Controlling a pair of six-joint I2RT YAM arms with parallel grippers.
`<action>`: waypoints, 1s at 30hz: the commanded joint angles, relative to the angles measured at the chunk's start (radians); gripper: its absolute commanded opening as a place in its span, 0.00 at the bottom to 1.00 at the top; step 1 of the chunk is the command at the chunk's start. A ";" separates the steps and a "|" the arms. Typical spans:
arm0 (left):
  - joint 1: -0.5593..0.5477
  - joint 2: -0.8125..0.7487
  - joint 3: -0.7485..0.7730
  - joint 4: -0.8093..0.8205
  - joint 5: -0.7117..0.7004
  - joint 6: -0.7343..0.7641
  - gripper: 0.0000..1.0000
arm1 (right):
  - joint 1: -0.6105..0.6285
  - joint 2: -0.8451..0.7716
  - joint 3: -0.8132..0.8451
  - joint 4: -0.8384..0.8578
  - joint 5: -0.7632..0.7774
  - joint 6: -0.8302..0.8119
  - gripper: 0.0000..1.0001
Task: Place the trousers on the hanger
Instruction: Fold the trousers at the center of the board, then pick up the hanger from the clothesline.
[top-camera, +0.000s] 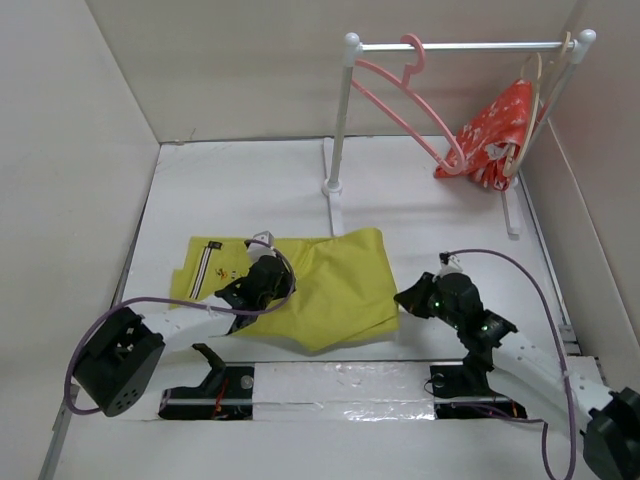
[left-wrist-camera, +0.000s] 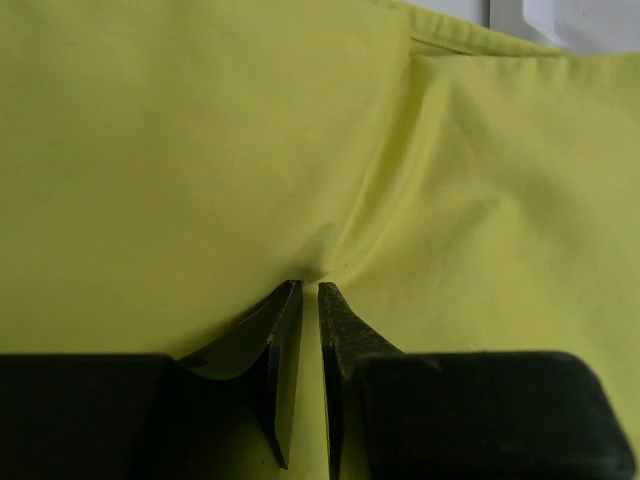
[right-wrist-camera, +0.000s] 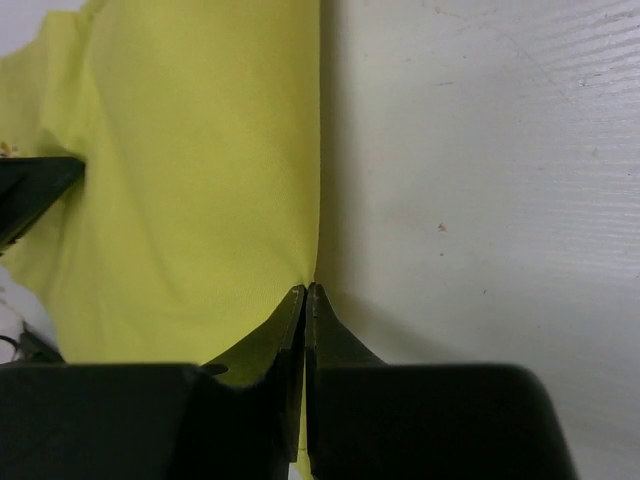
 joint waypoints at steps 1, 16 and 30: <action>0.010 -0.020 -0.003 0.005 -0.085 -0.055 0.12 | 0.002 -0.117 0.011 -0.110 0.019 0.019 0.11; -0.056 -0.226 0.183 0.029 0.010 0.140 0.02 | 0.002 -0.019 0.876 -0.384 0.114 -0.489 0.00; -0.056 -0.227 0.135 0.186 0.119 0.361 0.06 | -0.338 0.502 1.476 -0.423 0.009 -0.730 0.96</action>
